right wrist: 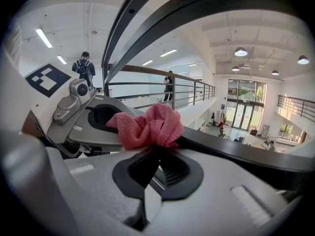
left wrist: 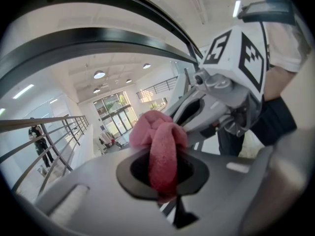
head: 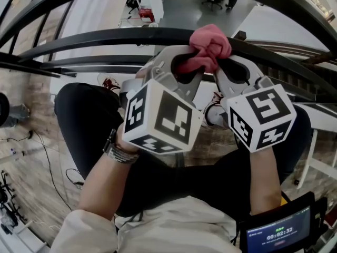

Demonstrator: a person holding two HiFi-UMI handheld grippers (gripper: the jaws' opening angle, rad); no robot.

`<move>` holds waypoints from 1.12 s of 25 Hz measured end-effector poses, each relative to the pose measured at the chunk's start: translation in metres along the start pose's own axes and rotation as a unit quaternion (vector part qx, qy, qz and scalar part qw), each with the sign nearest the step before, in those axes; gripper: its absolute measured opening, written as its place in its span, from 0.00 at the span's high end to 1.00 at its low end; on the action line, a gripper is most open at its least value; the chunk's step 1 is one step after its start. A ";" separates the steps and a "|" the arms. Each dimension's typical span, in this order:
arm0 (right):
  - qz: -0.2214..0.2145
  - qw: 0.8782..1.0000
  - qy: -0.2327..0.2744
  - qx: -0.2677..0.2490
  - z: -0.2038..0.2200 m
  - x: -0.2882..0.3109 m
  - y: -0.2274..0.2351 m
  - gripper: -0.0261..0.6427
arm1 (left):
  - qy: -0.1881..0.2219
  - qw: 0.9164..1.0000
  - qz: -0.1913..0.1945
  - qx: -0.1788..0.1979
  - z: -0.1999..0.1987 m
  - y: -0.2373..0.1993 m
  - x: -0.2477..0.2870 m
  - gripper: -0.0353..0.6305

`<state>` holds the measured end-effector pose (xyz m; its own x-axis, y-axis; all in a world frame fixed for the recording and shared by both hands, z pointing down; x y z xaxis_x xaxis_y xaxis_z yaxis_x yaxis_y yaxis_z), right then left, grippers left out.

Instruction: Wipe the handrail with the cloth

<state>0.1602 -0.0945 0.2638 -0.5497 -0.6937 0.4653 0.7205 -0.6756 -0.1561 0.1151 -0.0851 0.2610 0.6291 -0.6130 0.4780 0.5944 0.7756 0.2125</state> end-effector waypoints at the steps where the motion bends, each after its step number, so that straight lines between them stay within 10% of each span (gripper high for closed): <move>1: -0.001 1.000 0.001 0.000 -0.001 0.001 -0.001 0.96 | 0.001 1.000 -0.001 -0.001 0.000 -0.001 -0.001 0.90; 28: -0.012 1.000 0.026 -0.010 -0.025 0.010 -0.018 0.96 | 0.021 0.999 -0.028 -0.035 0.004 -0.023 -0.025 0.90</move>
<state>0.1312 -0.0958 0.2491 -0.5884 -0.6886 0.4237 0.6987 -0.6968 -0.1622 0.0842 -0.0869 0.2479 0.6135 -0.6622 0.4302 0.6616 0.7285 0.1780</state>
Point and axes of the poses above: the fingertips, and each gripper's own axes: x forward along the fingers, y to its right, z out of its underside, the point moved 3 cm from there along -x, backward along the fingers, and after that the axes turned 10 degrees about -x, right-handed, at the moved point
